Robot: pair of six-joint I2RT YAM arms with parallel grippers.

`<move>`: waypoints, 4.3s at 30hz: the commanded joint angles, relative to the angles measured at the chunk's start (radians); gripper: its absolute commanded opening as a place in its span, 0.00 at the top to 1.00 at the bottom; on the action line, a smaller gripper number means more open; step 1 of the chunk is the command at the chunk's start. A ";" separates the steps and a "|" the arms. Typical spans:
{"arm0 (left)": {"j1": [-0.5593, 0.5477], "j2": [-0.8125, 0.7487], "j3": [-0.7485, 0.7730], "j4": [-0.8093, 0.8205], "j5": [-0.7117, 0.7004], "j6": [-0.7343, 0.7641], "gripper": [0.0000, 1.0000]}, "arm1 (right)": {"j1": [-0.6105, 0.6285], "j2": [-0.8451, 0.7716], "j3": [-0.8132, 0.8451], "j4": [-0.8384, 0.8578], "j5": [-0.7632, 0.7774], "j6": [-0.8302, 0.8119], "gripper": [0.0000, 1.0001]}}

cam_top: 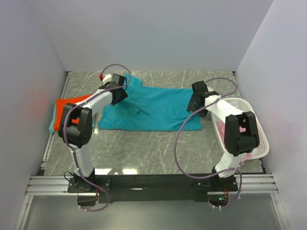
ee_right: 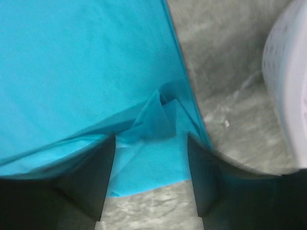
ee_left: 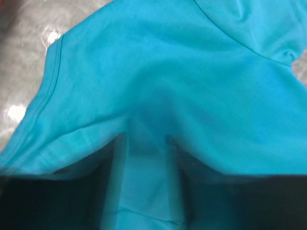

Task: Fold and stack the t-shirts
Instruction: Fold the tshirt

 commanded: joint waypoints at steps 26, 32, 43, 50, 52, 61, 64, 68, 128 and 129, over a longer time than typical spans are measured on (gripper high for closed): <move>0.004 -0.238 -0.402 0.128 0.134 -0.127 0.01 | 0.153 0.051 0.044 0.105 -0.108 -0.064 0.17; 0.013 -0.211 -0.412 0.103 0.097 -0.147 0.01 | 0.100 0.222 0.222 0.082 -0.094 -0.059 0.17; 0.023 -0.269 -0.506 0.095 0.086 -0.165 0.01 | 0.078 0.089 0.175 0.068 -0.092 -0.078 0.16; 0.023 -0.297 -0.520 0.105 0.094 -0.172 0.01 | 0.104 -0.103 -0.093 0.140 -0.138 -0.062 0.14; 0.023 -0.294 -0.520 0.111 0.095 -0.172 0.01 | 0.104 -0.098 -0.129 0.192 -0.199 -0.073 0.14; 0.023 -0.284 -0.547 0.129 0.126 -0.176 0.00 | 0.103 0.022 -0.189 0.290 -0.249 -0.035 0.14; 0.023 -0.295 -0.563 0.125 0.120 -0.179 0.01 | 0.103 0.009 -0.256 0.303 -0.247 -0.013 0.14; 0.023 -0.324 -0.603 0.085 0.118 -0.217 0.01 | 0.103 -0.064 -0.372 0.286 -0.210 0.036 0.14; -0.137 -0.522 -0.834 -0.036 0.023 -0.441 0.01 | 0.052 -0.320 -0.558 0.166 -0.129 0.057 0.10; -0.137 -0.530 -0.840 -0.041 0.028 -0.449 0.01 | 0.057 -0.346 -0.580 0.163 -0.141 0.056 0.10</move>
